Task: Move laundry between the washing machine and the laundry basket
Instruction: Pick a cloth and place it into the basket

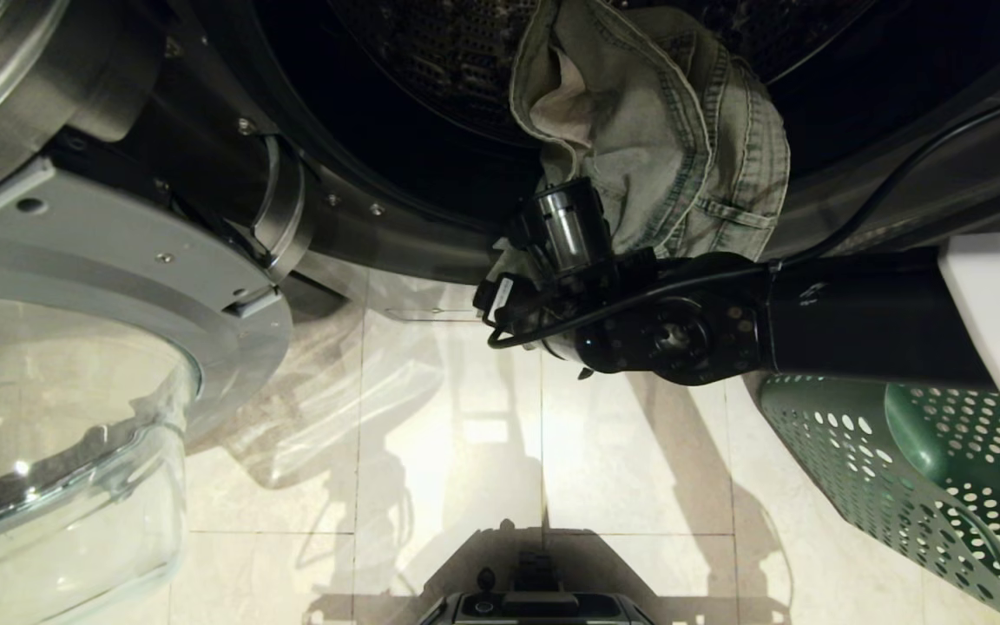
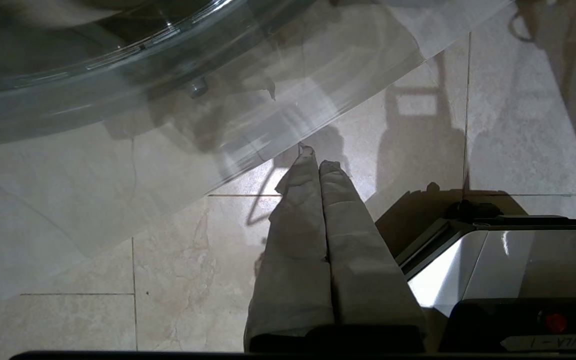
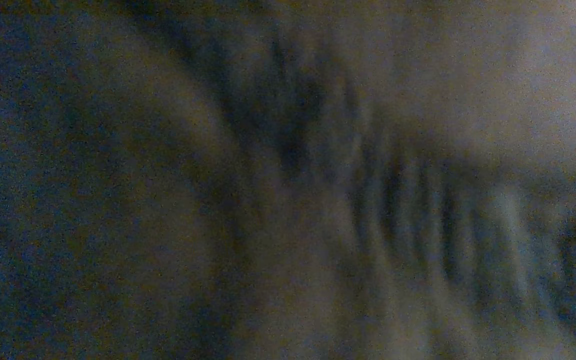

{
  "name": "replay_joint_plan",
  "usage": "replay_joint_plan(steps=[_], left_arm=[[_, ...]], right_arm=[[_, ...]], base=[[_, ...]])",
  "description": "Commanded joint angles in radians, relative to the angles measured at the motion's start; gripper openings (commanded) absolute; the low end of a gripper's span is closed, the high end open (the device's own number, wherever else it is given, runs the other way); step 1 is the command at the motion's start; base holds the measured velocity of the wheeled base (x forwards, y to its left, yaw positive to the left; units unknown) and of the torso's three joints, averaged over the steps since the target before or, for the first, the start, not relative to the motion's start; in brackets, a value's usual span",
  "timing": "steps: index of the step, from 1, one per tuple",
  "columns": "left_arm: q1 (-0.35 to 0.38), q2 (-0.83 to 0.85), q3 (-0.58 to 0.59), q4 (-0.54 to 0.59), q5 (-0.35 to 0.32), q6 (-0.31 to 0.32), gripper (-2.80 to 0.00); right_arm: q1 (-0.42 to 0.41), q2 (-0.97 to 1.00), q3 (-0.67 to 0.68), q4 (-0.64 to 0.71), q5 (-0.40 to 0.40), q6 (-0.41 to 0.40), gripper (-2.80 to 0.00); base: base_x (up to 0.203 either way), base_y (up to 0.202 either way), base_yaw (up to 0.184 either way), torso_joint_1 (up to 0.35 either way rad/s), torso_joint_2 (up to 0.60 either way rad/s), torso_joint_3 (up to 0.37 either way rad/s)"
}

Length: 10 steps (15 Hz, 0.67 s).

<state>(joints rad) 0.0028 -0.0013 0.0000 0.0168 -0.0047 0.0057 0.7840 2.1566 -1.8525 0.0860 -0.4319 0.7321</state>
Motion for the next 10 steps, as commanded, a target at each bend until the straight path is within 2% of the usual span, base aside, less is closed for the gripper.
replay_joint_plan(steps=[1,4,10], left_arm=[[0.000,-0.002,0.000,0.000,0.000,0.000,-2.80],[0.000,-0.002,0.000,0.000,0.000,0.000,-2.80],[0.000,-0.002,0.000,0.000,0.000,0.000,-2.80]], right_arm=[[-0.003,0.019,-0.025,-0.013,-0.002,0.004,0.00],[-0.011,0.028,-0.053,-0.017,-0.008,0.001,0.00],[-0.012,-0.001,-0.007,-0.013,-0.022,0.003,0.00]], base=[[0.000,0.000,0.000,0.000,0.00,0.000],[0.000,0.000,0.000,0.000,0.00,0.000],[0.000,0.000,0.000,0.000,0.00,0.000]])
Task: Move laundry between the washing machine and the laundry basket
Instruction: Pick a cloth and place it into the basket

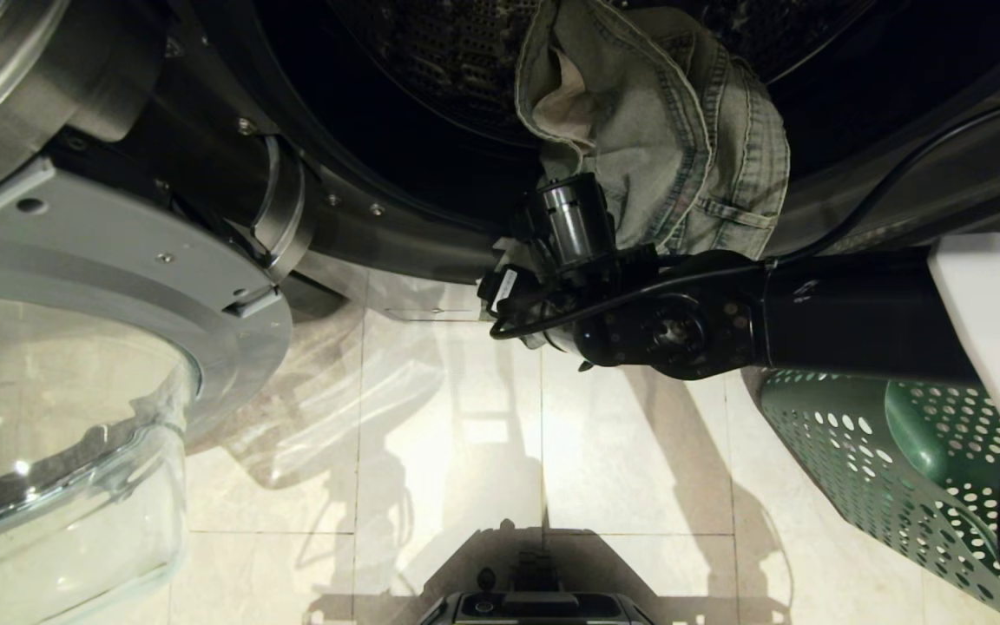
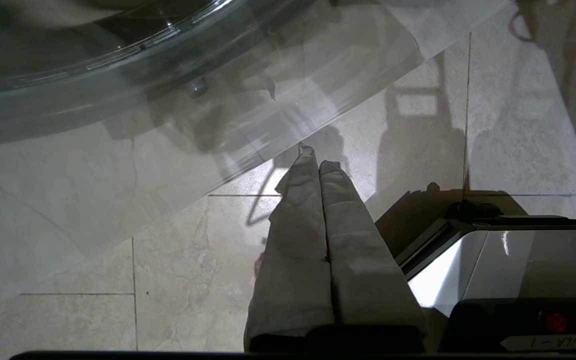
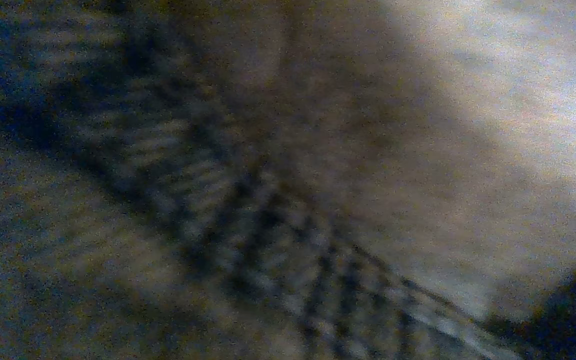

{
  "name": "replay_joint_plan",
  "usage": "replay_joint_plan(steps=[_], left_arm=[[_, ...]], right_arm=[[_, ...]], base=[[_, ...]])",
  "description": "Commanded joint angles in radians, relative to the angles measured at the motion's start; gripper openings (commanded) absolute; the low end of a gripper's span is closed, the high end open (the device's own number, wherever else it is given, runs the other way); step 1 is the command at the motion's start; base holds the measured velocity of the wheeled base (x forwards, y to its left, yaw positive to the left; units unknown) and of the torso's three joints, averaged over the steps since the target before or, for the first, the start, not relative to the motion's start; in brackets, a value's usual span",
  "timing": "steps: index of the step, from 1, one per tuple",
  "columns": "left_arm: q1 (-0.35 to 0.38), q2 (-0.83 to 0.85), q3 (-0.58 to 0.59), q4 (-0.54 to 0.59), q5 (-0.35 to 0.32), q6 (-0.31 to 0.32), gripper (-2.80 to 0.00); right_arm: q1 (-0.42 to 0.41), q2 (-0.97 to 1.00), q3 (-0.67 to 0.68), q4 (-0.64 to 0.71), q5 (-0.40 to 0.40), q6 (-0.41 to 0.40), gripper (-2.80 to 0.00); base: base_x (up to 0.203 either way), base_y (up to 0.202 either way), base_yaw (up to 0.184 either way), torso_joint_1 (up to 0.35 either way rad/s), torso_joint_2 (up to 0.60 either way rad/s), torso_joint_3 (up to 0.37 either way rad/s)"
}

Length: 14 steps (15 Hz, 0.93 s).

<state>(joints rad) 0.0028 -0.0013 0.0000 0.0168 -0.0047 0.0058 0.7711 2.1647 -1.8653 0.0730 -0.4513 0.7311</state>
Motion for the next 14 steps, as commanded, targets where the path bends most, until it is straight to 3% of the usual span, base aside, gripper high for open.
replay_joint_plan(steps=[1,14], left_arm=[[0.000,-0.002,0.000,0.000,0.000,0.000,-2.80],[0.000,-0.002,0.000,0.000,0.000,0.000,-2.80]], right_arm=[[0.001,-0.014,0.012,0.000,-0.003,0.006,0.00],[0.005,-0.037,0.061,0.002,-0.006,0.017,0.00]], base=[[0.000,0.000,0.000,0.000,0.00,0.000],[0.000,0.000,0.000,0.000,0.00,0.000]])
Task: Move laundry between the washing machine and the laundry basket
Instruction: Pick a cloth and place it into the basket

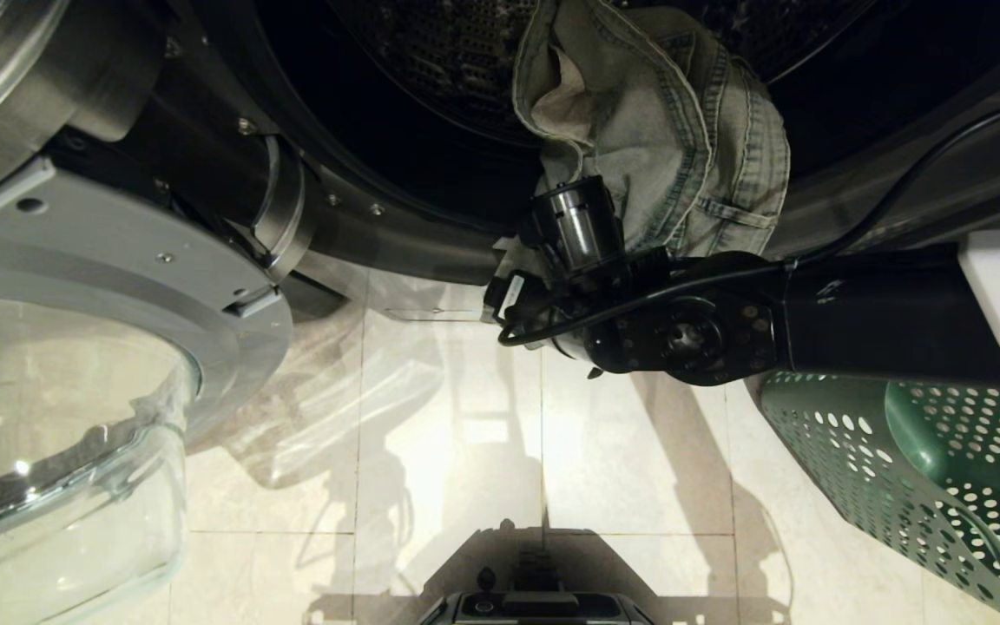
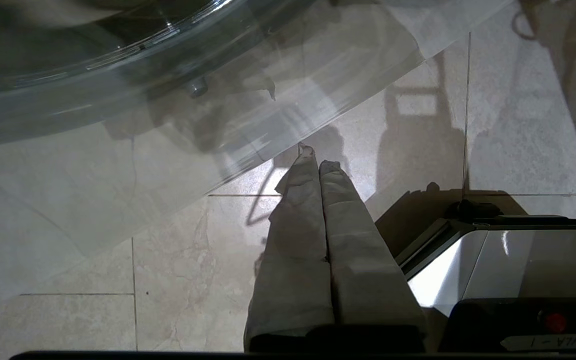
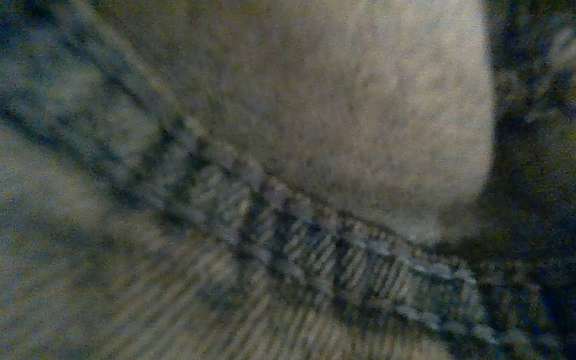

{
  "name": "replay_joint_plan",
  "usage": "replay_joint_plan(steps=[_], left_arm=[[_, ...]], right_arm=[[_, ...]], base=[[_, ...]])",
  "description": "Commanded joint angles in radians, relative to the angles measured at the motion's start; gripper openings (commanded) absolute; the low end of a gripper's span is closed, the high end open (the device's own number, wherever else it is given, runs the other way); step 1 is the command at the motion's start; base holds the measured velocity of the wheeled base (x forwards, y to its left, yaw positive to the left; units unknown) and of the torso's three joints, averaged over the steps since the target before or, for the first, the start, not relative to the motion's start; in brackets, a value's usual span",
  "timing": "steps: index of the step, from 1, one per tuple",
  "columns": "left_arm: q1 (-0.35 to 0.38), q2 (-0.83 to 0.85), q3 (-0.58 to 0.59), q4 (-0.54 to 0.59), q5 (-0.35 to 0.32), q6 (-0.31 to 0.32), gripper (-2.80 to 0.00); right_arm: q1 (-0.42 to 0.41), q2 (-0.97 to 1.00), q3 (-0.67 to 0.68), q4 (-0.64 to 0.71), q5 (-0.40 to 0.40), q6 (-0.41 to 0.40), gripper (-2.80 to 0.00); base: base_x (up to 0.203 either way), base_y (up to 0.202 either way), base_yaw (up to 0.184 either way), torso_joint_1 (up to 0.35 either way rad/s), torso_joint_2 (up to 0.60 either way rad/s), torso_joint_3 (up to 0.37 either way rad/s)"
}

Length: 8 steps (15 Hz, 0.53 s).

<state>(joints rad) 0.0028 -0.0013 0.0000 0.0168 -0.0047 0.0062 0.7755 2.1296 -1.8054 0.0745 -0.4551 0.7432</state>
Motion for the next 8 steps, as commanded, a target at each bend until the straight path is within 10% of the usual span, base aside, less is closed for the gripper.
replay_joint_plan(steps=[1,8], left_arm=[[0.000,-0.002,0.000,0.000,0.000,0.000,-2.80],[0.000,-0.002,0.000,0.000,0.000,0.000,-2.80]], right_arm=[[0.001,-0.002,0.011,0.001,-0.002,0.003,0.00],[0.001,0.000,0.034,0.001,0.001,0.002,0.00]], base=[[0.000,0.000,0.000,0.000,0.00,0.000],[0.000,0.000,0.000,0.000,0.00,0.000]])
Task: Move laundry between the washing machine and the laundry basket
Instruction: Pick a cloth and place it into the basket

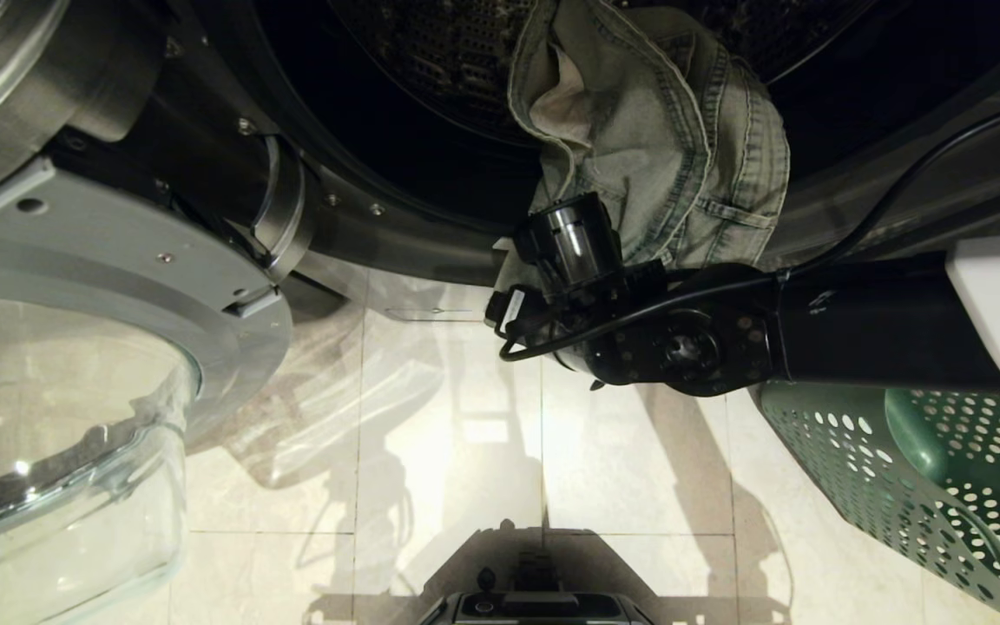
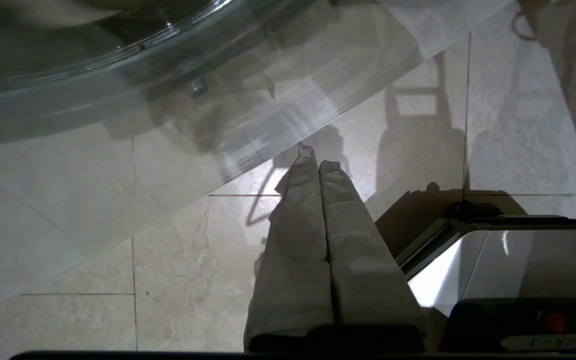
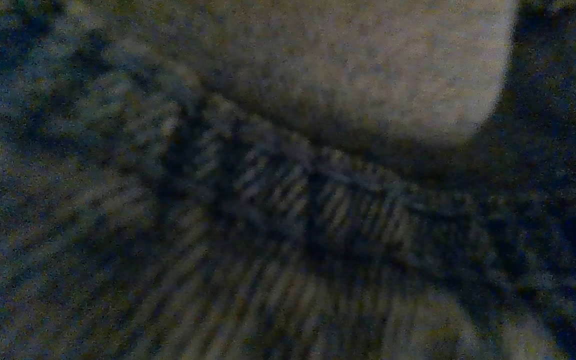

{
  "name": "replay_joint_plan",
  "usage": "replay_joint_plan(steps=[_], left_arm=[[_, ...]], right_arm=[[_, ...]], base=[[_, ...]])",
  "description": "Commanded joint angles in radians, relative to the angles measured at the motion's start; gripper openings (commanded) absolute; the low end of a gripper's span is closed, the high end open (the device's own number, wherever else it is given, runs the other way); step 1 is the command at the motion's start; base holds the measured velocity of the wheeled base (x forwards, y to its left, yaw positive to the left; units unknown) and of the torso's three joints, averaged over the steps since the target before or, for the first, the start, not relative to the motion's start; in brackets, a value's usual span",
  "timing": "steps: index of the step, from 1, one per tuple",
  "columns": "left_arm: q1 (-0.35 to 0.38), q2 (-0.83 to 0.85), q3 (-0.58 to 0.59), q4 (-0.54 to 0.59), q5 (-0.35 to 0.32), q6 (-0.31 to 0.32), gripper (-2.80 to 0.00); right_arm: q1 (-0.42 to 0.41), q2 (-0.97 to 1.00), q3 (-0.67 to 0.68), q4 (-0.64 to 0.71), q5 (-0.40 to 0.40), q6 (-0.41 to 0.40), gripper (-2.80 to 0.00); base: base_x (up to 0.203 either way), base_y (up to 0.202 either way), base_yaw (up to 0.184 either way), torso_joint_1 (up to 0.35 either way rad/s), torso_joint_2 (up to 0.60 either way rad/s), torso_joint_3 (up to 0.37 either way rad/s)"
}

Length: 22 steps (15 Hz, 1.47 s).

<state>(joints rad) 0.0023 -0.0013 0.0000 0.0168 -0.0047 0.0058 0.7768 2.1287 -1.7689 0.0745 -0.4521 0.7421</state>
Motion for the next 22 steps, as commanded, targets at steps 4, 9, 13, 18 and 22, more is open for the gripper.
replay_joint_plan(steps=[4,9,13,18,22], left_arm=[[0.001,-0.002,0.000,0.000,0.000,0.000,-2.80],[0.001,-0.002,0.000,0.000,0.000,0.000,-2.80],[0.001,-0.002,0.000,0.000,0.000,0.000,-2.80],[0.001,-0.002,0.000,0.000,0.000,0.000,-2.80],[0.001,-0.002,0.000,0.000,0.000,0.000,-2.80]], right_arm=[[-0.001,-0.001,-0.007,0.001,0.000,-0.002,0.00],[-0.001,0.011,-0.017,0.001,0.001,-0.001,0.00],[-0.001,0.025,-0.055,0.002,-0.002,-0.004,0.00],[-0.001,0.029,-0.061,0.053,0.003,0.002,-2.80],[0.002,0.017,-0.056,0.082,-0.009,-0.007,-2.80]], base=[[0.000,0.000,0.000,0.000,0.00,0.000],[0.000,0.000,0.000,0.000,0.00,0.000],[0.000,0.000,0.000,0.000,0.00,0.000],[0.000,0.000,0.000,0.000,0.00,0.000],[0.000,0.000,0.000,0.000,0.00,0.000]])
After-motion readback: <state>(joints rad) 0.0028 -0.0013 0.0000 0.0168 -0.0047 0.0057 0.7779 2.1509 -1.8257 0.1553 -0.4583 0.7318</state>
